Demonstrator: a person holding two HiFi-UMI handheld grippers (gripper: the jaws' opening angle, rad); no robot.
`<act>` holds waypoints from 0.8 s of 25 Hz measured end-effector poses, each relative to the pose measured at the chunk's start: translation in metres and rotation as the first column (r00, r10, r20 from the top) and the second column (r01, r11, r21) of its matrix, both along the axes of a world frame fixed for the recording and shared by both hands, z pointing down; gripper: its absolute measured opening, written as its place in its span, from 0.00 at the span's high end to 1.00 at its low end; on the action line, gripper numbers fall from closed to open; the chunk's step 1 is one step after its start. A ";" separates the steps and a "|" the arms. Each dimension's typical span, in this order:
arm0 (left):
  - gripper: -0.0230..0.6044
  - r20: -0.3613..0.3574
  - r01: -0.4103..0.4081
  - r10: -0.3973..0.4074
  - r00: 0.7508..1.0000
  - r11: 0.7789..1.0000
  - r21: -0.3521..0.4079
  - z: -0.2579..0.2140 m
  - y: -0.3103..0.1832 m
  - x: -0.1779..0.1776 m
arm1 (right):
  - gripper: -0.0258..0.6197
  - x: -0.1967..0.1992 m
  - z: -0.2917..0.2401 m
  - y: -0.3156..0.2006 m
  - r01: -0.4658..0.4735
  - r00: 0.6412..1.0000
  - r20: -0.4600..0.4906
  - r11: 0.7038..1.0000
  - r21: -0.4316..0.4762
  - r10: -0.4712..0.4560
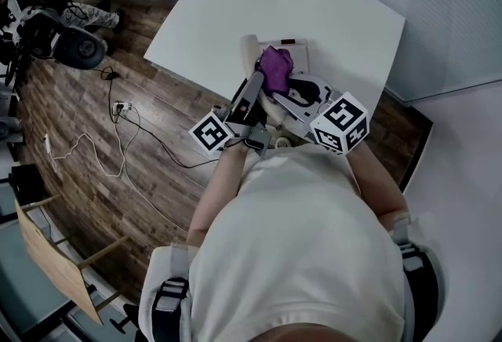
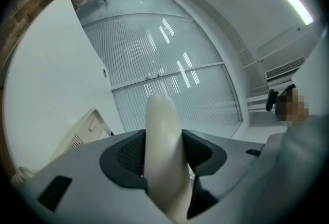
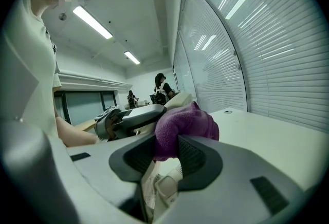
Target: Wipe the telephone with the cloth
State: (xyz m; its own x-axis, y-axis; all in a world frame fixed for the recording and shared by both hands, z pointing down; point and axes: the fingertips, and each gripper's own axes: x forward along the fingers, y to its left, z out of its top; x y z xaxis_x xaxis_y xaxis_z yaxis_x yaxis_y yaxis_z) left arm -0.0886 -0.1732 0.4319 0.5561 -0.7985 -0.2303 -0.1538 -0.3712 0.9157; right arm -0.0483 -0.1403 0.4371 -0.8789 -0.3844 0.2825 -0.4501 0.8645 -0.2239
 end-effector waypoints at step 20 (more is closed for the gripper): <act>0.61 0.014 0.058 -0.058 0.998 0.998 -0.004 -0.005 -0.020 -0.020 | 0.75 0.008 0.013 0.008 0.025 0.998 -0.056 1.000 -0.015 -0.026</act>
State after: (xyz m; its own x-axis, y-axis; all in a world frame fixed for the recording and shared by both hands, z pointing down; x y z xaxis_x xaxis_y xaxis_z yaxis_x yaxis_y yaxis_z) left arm -0.1087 -0.1930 0.4273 0.5121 -0.8303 -0.2199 -0.1872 -0.3577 0.9149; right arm -0.0406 -0.1324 0.4505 -0.8709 -0.3576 0.3370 -0.4402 0.8726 -0.2117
